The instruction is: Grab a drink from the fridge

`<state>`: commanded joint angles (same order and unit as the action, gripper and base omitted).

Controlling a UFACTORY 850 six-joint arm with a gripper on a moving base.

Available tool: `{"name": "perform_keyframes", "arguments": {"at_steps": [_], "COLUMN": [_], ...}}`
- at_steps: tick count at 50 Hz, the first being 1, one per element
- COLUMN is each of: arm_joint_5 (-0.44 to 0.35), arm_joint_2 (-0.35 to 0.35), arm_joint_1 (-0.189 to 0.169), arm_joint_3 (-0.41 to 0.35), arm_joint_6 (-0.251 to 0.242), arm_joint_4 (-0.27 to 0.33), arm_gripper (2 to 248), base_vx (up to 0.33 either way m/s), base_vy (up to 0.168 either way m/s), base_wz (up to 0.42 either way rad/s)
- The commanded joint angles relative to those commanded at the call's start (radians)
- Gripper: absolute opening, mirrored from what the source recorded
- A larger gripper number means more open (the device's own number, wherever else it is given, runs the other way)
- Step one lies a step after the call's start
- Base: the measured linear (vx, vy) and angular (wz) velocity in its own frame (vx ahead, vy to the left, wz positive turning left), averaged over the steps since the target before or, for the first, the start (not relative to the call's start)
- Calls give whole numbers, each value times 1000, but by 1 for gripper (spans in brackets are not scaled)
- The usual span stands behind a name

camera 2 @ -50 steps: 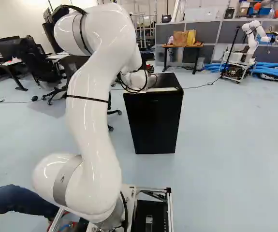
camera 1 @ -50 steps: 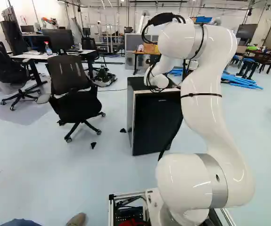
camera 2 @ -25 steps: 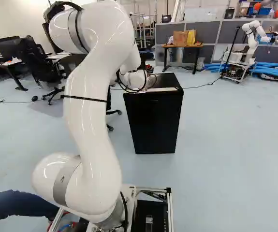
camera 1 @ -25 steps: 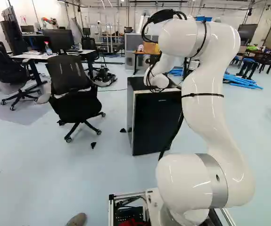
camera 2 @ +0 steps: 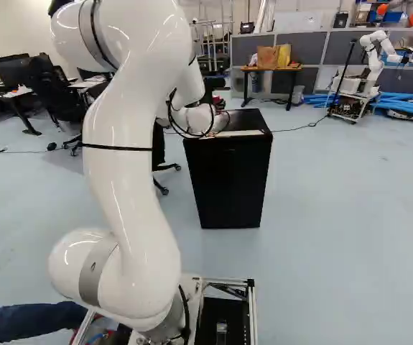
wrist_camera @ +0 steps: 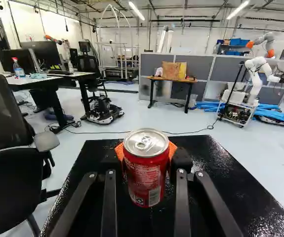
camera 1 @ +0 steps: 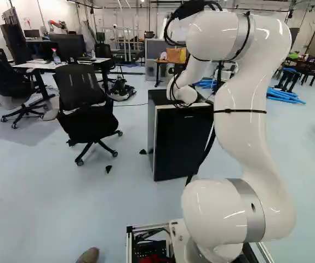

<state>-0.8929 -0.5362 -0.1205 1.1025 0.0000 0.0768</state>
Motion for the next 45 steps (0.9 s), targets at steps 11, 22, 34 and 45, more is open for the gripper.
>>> {"name": "perform_keyframes", "arguments": {"at_steps": [11,22,34,45], "arm_joint_5": [2,3,6,8], "arm_joint_2": [62,136,227,323], "arm_joint_1": [9,20,34,48], "arm_joint_3": [-77,-169,-283,-402], "arm_joint_6": [0,0,0,0], "arm_joint_4": [-6,-13,-21,-30], "arm_gripper": [100,100,100,100], "base_vx": [0,0,0,0], "base_vy": [0,0,0,0], "base_wz": [0,0,0,0]}}
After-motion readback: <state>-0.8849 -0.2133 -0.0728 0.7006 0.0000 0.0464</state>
